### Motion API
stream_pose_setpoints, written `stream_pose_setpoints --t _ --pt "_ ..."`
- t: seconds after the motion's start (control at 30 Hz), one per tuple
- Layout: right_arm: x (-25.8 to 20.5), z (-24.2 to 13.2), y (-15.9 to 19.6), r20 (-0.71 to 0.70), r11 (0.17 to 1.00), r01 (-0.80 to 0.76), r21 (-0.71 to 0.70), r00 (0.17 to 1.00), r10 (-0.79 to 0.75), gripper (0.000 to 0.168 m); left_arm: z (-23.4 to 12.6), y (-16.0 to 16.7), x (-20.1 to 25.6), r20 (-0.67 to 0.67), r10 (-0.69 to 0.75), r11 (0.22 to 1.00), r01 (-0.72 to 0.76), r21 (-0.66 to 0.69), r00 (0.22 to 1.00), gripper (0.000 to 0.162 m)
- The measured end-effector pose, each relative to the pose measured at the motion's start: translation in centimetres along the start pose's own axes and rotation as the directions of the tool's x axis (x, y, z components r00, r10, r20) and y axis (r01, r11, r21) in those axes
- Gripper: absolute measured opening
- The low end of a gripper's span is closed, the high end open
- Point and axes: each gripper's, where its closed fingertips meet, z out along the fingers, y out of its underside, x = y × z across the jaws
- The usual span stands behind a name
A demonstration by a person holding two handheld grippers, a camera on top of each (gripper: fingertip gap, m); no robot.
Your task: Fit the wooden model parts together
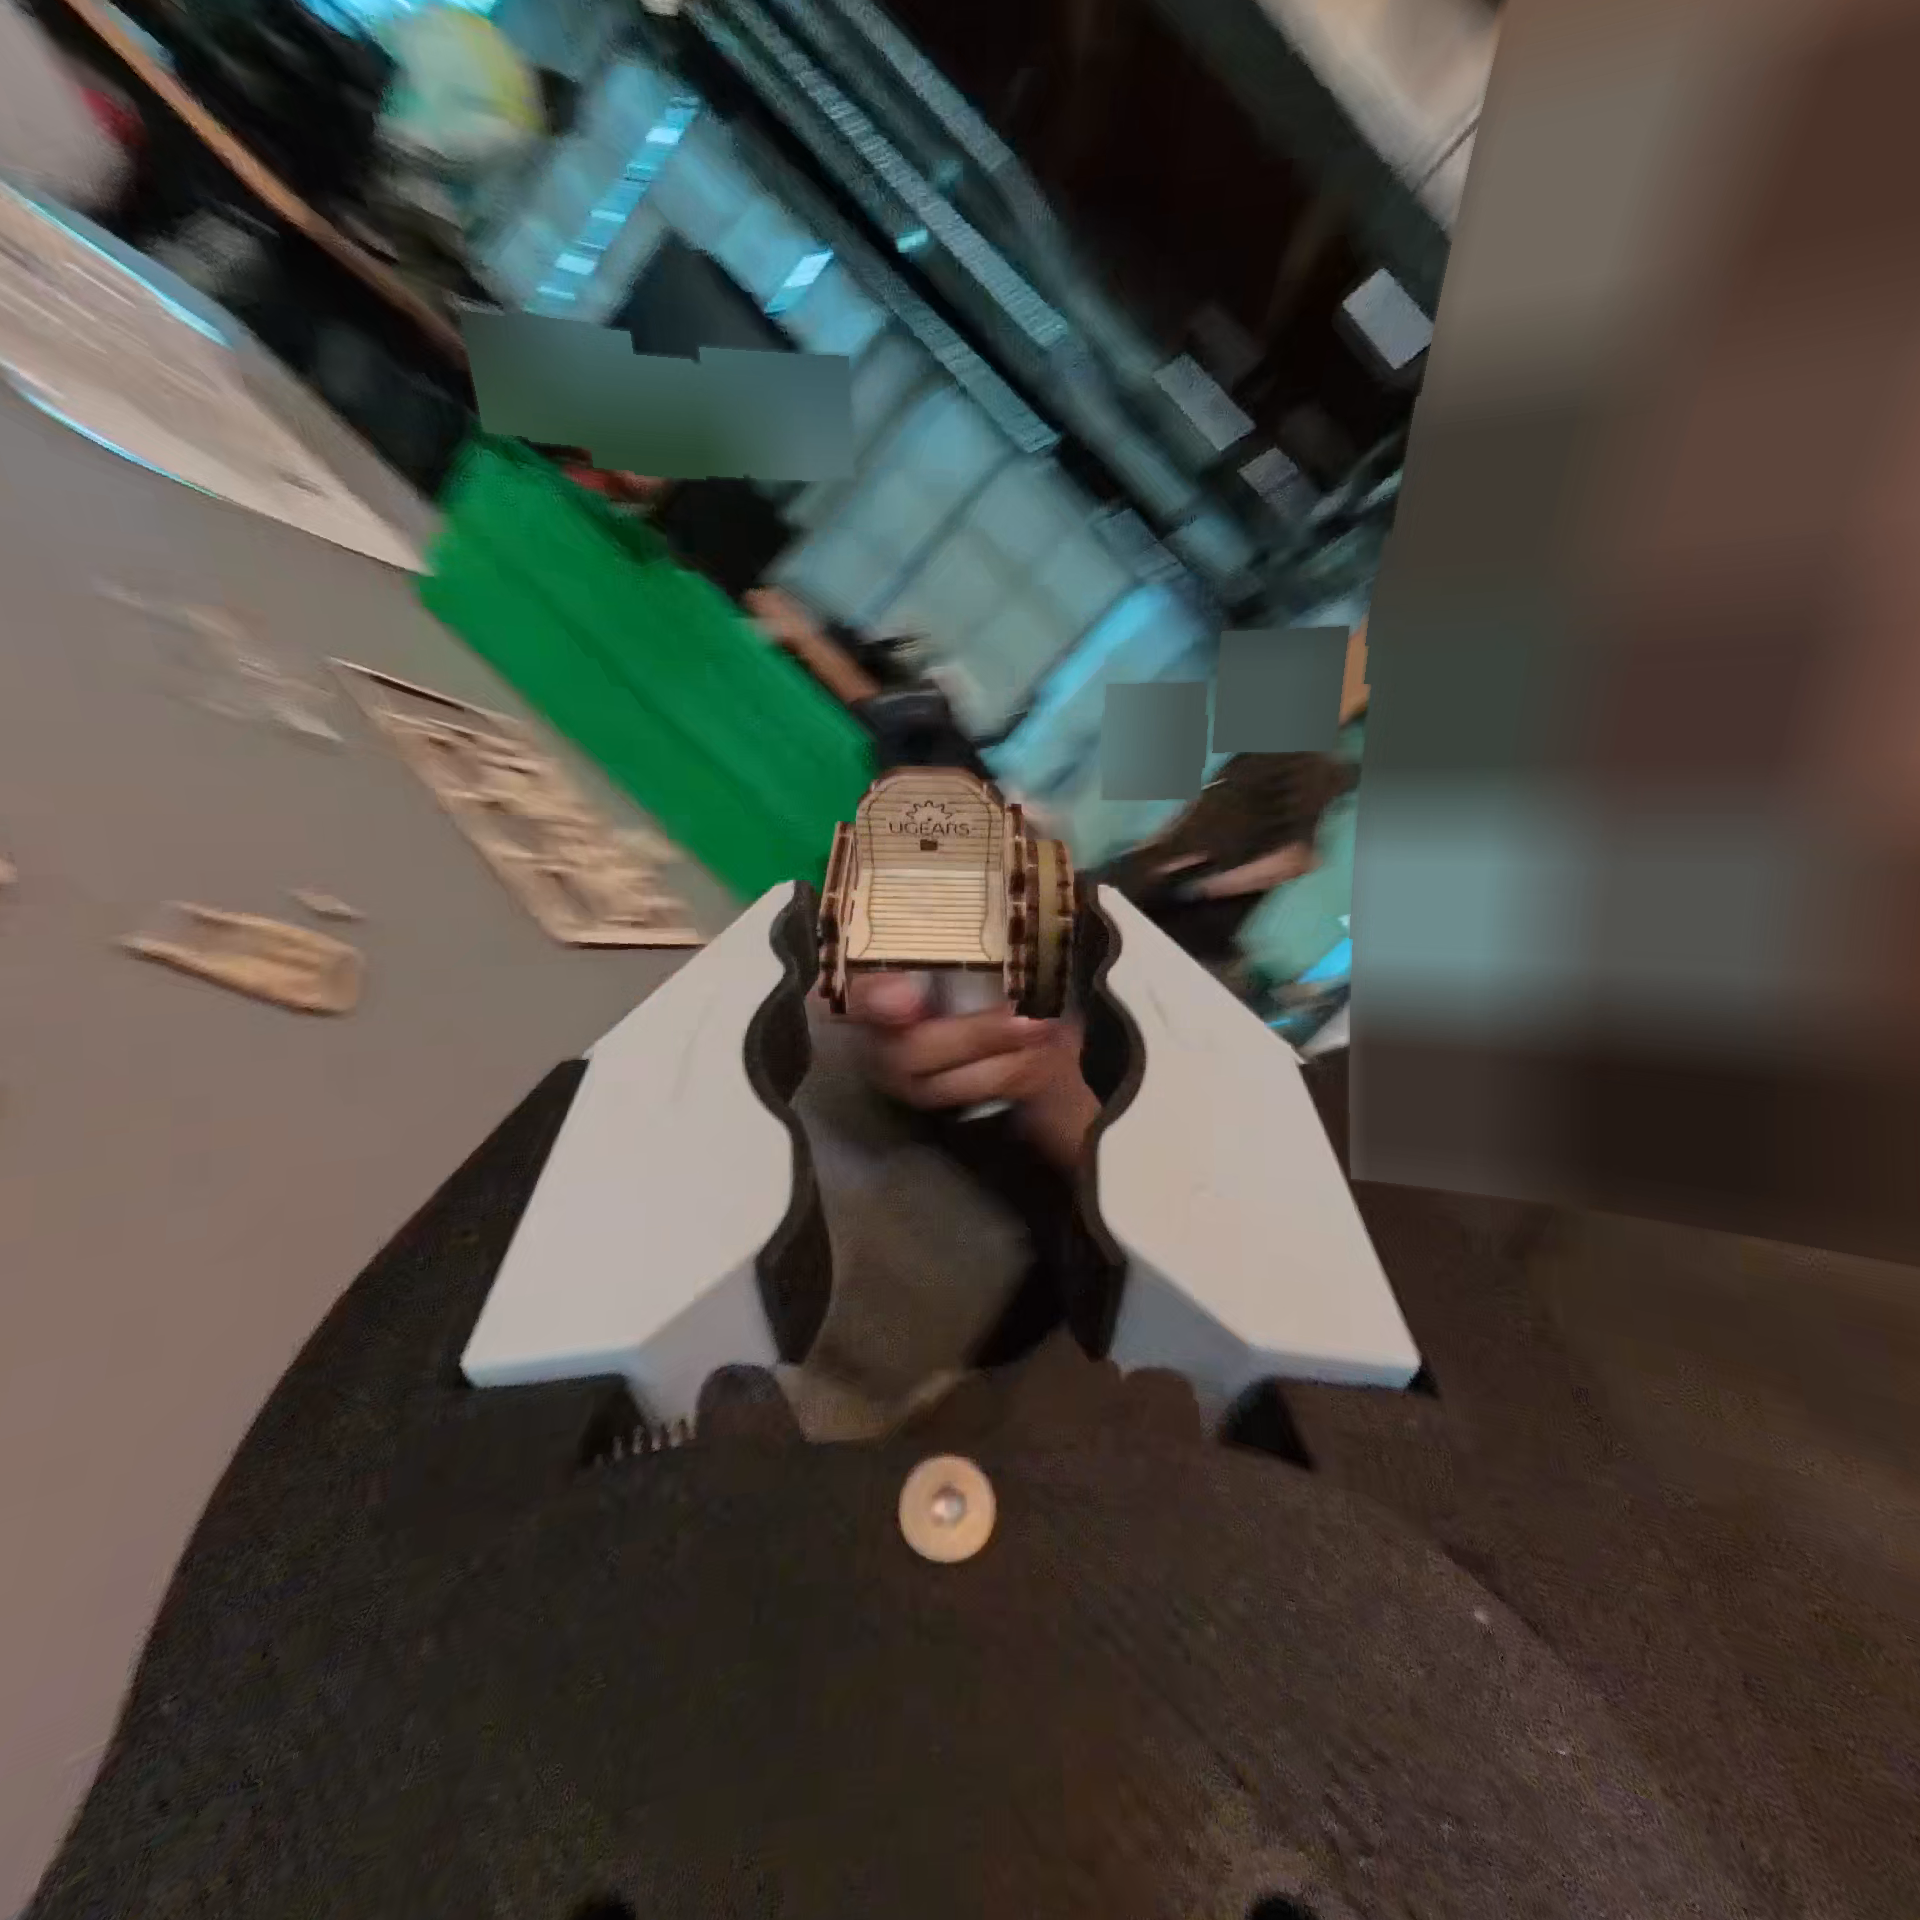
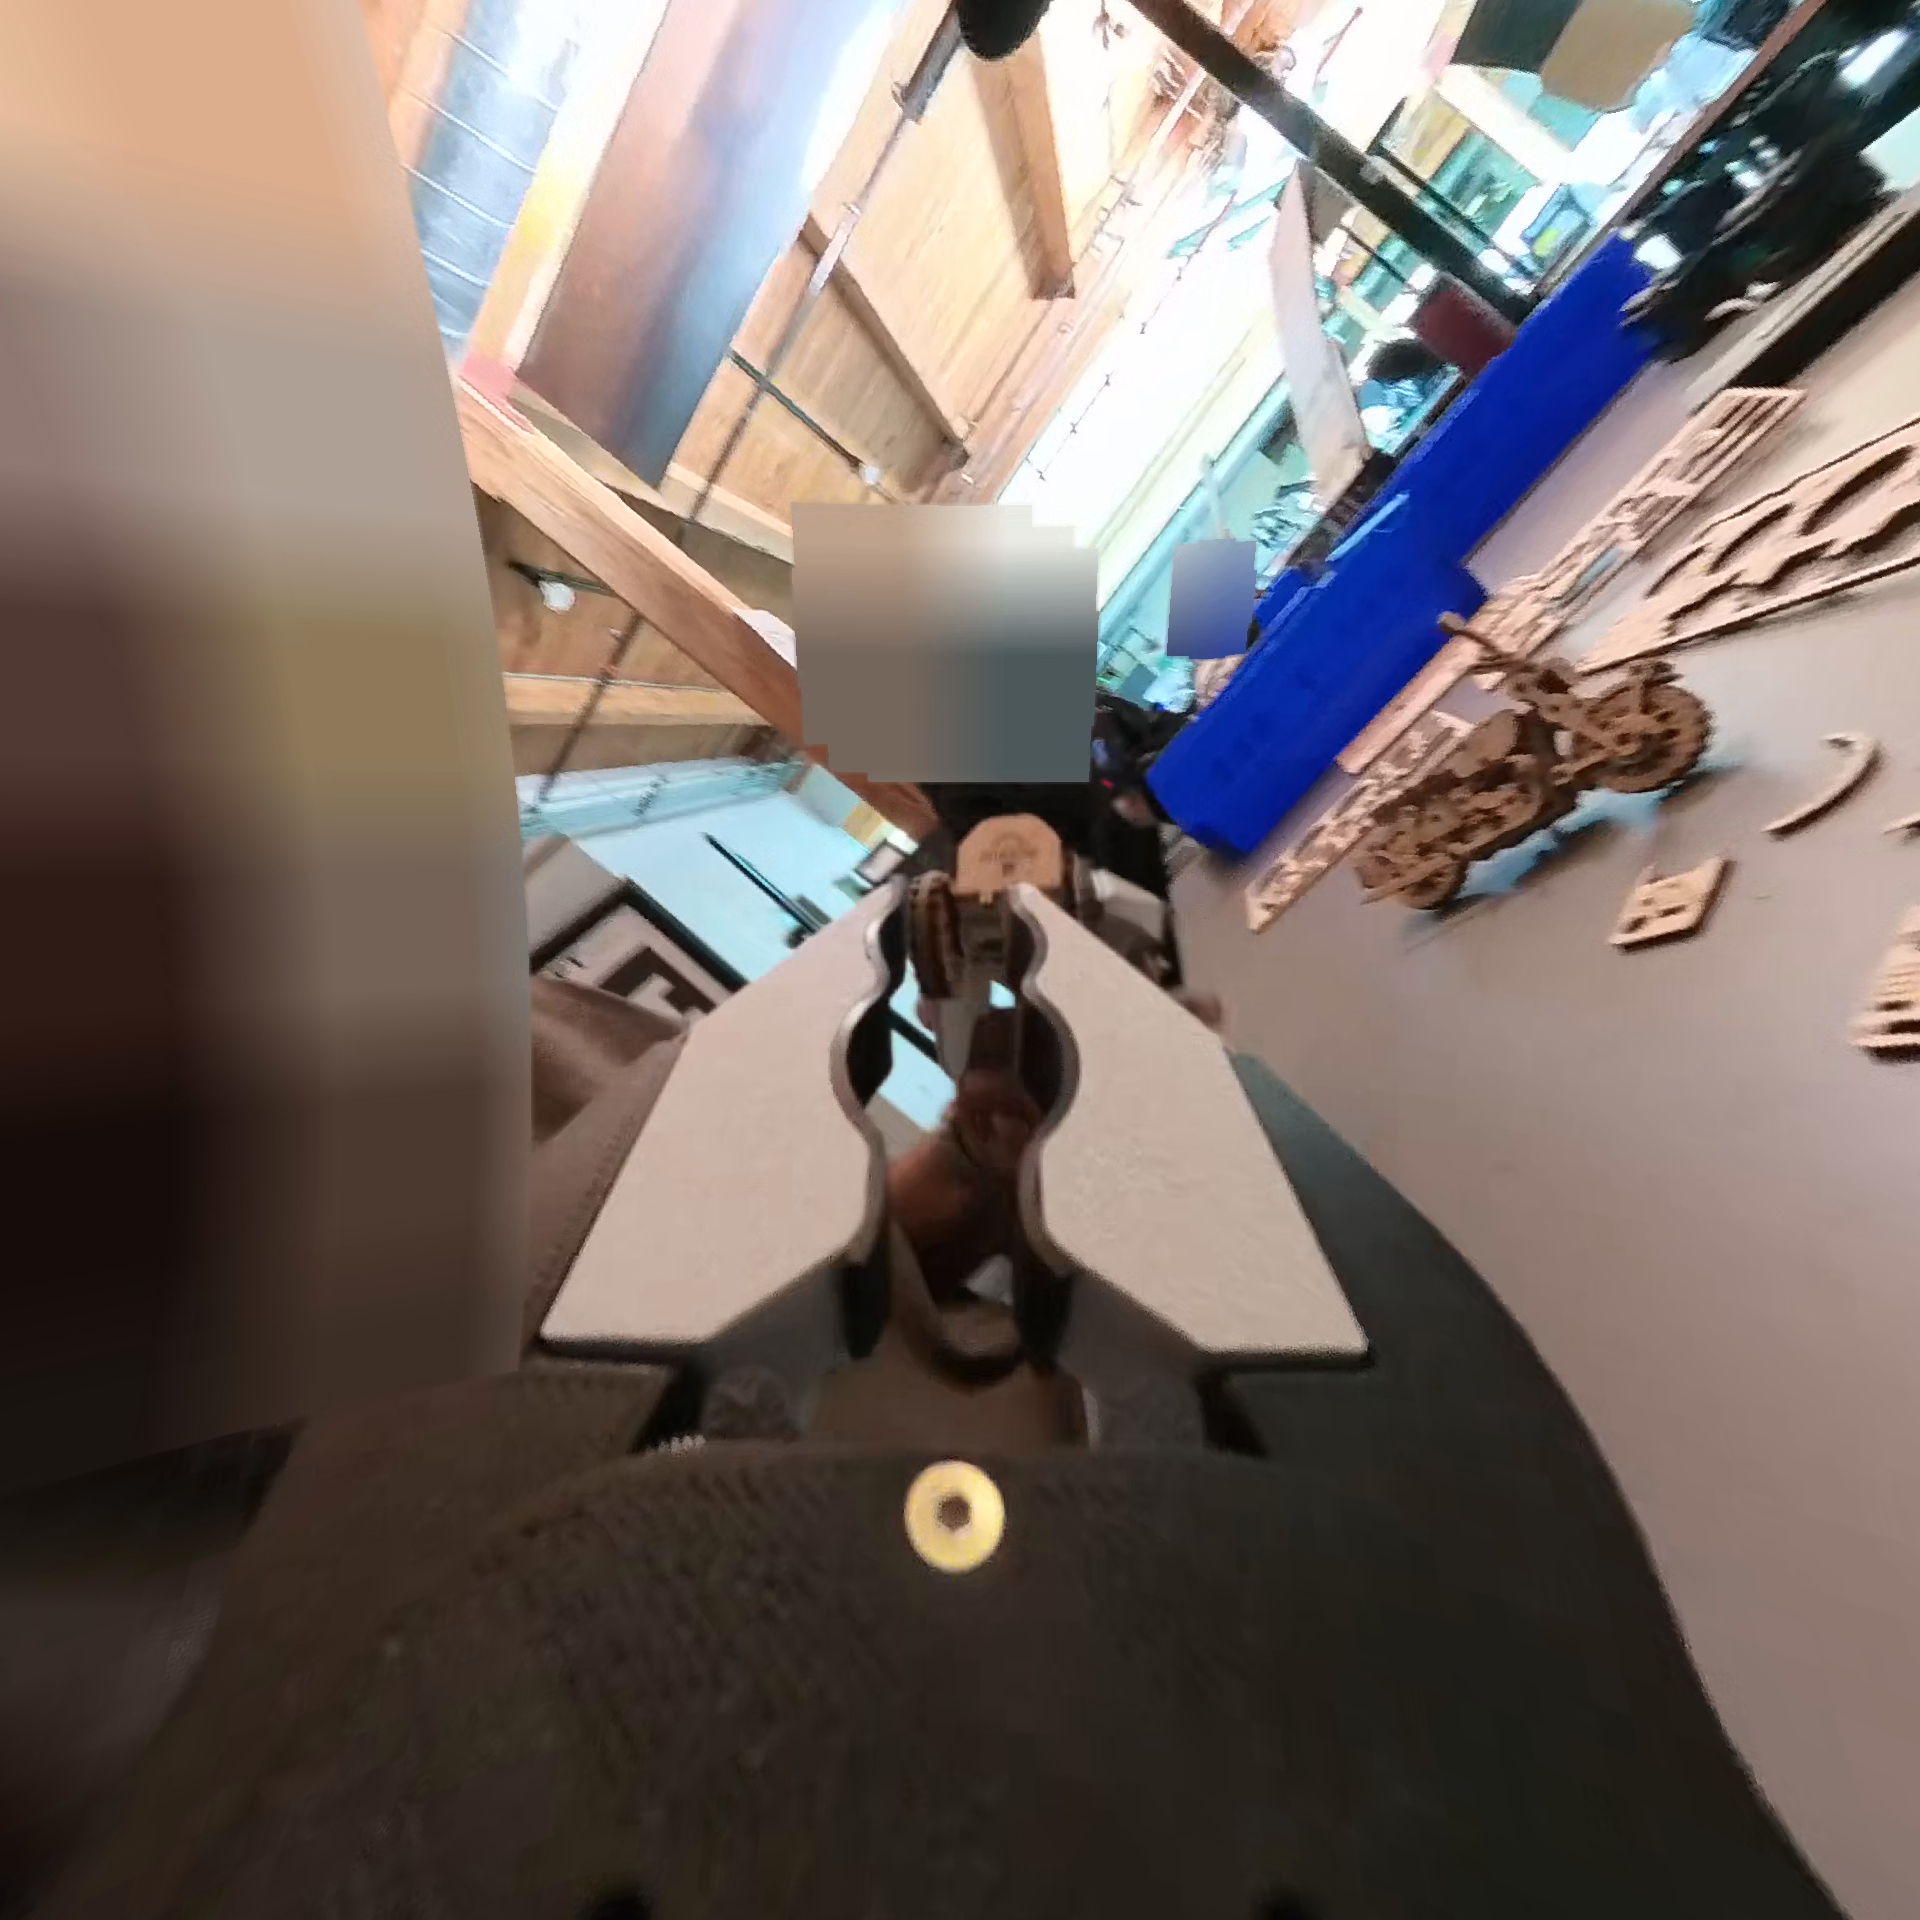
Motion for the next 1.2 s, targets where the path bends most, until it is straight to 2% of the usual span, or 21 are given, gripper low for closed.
stream_pose_setpoints --t 0.03,0.07,0.13,0.17,0.23,0.33,0.47,0.97,1.2 --pt "0.4 0.1 0.4 -0.031 0.999 0.036 -0.024 0.999 -0.037 0.016 -0.4 0.1 -1.0 0.111 0.145 0.989 -0.142 -0.043 0.983 0.046" --pt "0.8 0.3 0.9 -0.061 0.996 0.071 -0.052 0.995 -0.075 0.016 -0.8 0.2 -1.9 0.202 0.293 0.955 -0.277 -0.102 0.935 0.045" --pt "1.7 0.5 1.8 -0.116 0.985 0.134 -0.107 0.982 -0.147 0.017 -1.5 0.3 -3.5 0.326 0.527 0.850 -0.479 -0.221 0.785 0.046" --pt "2.1 0.6 2.1 -0.139 0.978 0.164 -0.128 0.974 -0.181 0.017 -1.7 0.4 -3.8 0.347 0.602 0.798 -0.541 -0.266 0.719 0.046" --pt "2.6 0.7 2.6 -0.170 0.963 0.215 -0.163 0.955 -0.242 0.018 -1.7 0.9 -4.3 0.358 0.677 0.736 -0.592 -0.330 0.643 0.047" --pt "3.1 0.8 3.3 -0.190 0.943 0.256 -0.214 0.936 -0.297 0.019 -1.6 1.7 -4.8 0.360 0.697 0.716 -0.579 -0.389 0.620 0.047" --pt "3.7 0.8 3.7 -0.210 0.933 0.274 -0.234 0.923 -0.323 0.022 -2.2 2.4 -6.1 0.375 0.746 0.664 -0.565 -0.490 0.551 0.047" --pt "5.3 0.6 3.6 -0.253 0.939 0.259 -0.228 0.915 -0.314 0.021 -2.8 3.3 -7.1 0.405 0.706 0.701 -0.490 -0.518 0.581 0.047" --pt "6.1 0.4 3.5 -0.295 0.889 0.363 -0.278 0.849 -0.439 0.020 -3.0 3.2 -7.1 0.420 0.652 0.749 -0.454 -0.482 0.631 0.047"
